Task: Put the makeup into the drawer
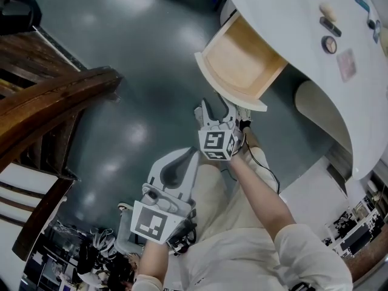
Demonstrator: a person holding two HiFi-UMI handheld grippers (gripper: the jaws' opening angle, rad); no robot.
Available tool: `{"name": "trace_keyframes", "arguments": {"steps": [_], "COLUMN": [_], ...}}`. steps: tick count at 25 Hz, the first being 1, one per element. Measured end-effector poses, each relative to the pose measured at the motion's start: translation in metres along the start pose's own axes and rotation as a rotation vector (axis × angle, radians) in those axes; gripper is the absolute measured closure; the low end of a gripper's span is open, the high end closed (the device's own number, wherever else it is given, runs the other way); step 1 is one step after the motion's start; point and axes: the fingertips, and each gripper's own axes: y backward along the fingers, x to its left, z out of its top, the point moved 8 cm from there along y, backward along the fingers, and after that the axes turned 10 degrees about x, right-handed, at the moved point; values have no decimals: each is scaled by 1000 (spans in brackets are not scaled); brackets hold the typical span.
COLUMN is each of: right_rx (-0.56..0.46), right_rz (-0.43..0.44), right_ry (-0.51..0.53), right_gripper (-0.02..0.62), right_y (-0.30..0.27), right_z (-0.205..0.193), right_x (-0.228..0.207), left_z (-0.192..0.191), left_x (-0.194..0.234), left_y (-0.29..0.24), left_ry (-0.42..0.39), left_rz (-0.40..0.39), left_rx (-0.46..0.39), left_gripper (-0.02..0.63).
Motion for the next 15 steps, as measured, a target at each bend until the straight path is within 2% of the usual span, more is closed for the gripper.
{"name": "trace_keyframes", "arguments": {"steps": [3,7,10,15], "right_rx": [-20,-28,-46,-138], "right_rz": [36,133,235,299], "right_ry": [17,43,69,97], "right_gripper": [410,410,413,425], "right_y": [10,38,72,143], "right_z": [5,13,28,66], "right_x": [-1,4,5,-15], "left_z": [4,14,27,53], "left_x": [-3,-14,-27,-58], "left_y": [6,23,35,57], "left_ry": [-21,-20,3,-10], "left_rz": [12,23,5,-2], "left_rx": [-3,-10,-33,-91], "left_gripper": [597,597,597,597]}}
